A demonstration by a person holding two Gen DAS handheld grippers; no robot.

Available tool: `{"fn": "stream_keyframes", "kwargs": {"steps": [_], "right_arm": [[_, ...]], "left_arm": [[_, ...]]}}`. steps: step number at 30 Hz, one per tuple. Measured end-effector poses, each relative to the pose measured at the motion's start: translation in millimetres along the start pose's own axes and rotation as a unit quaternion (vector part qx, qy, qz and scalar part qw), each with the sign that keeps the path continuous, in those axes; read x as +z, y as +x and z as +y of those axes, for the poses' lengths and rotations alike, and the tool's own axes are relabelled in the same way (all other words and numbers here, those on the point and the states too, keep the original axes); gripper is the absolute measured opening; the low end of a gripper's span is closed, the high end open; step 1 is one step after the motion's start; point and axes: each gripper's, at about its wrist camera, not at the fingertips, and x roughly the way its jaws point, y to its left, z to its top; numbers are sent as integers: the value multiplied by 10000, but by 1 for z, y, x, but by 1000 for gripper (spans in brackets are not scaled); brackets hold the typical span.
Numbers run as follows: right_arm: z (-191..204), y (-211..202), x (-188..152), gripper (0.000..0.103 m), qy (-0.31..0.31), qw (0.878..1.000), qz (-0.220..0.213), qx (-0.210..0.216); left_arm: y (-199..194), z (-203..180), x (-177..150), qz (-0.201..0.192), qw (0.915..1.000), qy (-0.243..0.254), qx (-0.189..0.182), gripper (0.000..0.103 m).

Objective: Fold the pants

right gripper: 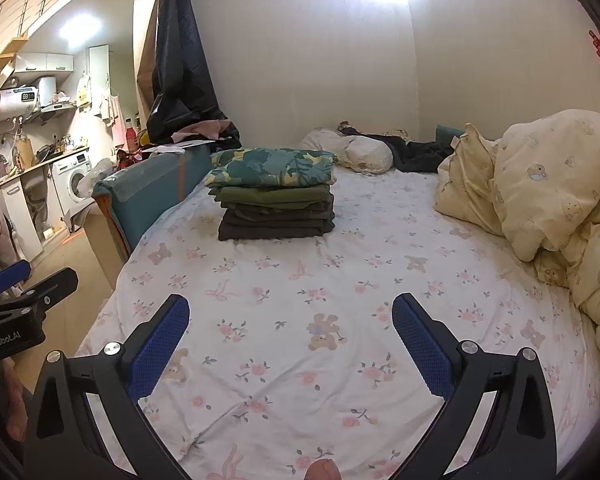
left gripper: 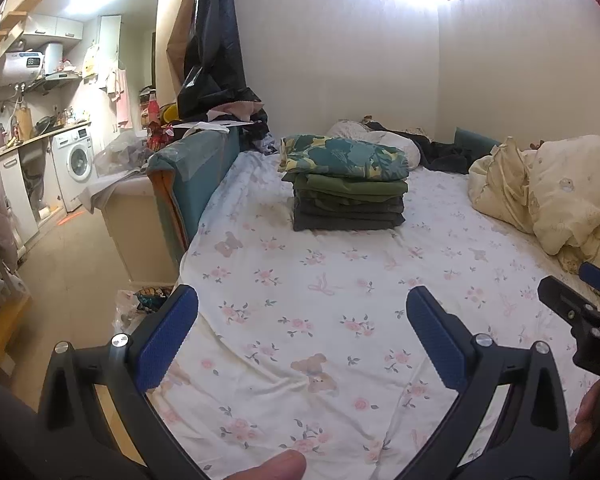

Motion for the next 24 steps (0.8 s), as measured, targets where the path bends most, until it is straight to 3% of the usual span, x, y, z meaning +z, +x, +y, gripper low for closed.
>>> {"fn": "stream_keyframes", "kwargs": {"steps": [14,24], "right_arm": [[0,2,0,103,138,9999,71,-14],[-6,3,2,103,253,9996,68,-55]], "left_arm": [[-3,-3,3,-208,9995,204,98,103],[-2,-1,4,-153,9998,110,55,103]]}}
